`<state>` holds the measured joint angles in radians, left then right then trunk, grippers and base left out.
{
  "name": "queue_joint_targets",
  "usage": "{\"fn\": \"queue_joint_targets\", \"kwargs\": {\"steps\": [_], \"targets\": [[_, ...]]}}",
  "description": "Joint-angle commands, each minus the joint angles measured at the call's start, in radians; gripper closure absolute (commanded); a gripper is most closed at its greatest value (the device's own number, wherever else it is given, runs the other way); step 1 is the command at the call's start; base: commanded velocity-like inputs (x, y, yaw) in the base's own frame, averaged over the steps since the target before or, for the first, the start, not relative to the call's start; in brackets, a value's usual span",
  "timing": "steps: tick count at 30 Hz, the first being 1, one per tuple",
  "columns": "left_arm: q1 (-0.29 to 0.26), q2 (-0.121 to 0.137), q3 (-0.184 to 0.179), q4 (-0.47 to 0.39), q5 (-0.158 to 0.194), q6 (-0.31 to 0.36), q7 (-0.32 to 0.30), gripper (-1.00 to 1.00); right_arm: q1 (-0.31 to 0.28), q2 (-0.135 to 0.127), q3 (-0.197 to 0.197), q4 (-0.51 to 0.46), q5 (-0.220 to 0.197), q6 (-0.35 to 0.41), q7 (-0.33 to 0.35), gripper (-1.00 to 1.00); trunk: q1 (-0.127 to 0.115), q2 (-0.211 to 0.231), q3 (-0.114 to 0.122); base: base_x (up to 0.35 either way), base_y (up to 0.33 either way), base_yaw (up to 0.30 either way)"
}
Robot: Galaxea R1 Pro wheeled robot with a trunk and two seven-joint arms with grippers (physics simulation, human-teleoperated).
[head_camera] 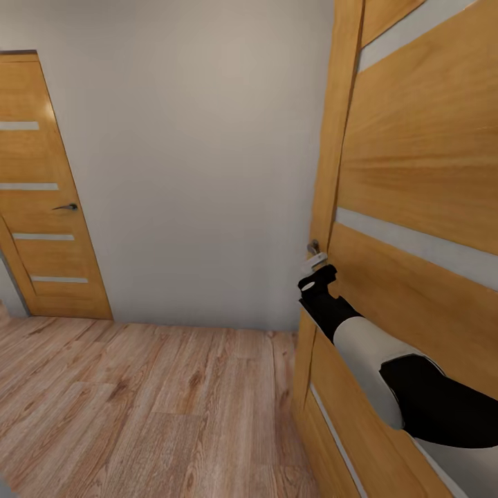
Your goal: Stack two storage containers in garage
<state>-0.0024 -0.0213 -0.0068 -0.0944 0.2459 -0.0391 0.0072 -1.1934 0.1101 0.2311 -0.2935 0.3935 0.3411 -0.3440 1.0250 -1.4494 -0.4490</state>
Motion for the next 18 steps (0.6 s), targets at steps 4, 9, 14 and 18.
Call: {"fn": "queue_joint_targets", "kwargs": {"steps": [4,9,14,18], "targets": [[-0.001,0.0,-0.001,-0.001,0.006,-0.002,0.001,-1.0,0.0,-0.019,-0.028,0.001,0.008,0.012,-0.004,-1.0,0.0,-0.001,-0.001,0.0,0.0,0.0],[0.0,0.0,-0.001,-0.001,0.006,-0.002,0.0,-1.0,0.0,-0.052,-0.048,0.0,0.008,0.012,-0.003,-1.0,0.0,-0.001,-0.001,0.0,0.0,0.0],[0.0,0.0,-0.001,0.0,0.006,-0.002,0.0,-1.0,0.0,-0.057,-0.056,-0.001,0.007,0.014,0.004,-1.0,0.0,-0.001,-0.001,0.0,0.0,0.0],[0.0,0.0,-0.001,0.0,0.006,-0.002,0.0,-1.0,-0.001,-0.056,-0.068,-0.005,0.008,0.019,0.01,-1.0,0.0,-0.001,-0.001,0.0,0.0,0.0]]}}
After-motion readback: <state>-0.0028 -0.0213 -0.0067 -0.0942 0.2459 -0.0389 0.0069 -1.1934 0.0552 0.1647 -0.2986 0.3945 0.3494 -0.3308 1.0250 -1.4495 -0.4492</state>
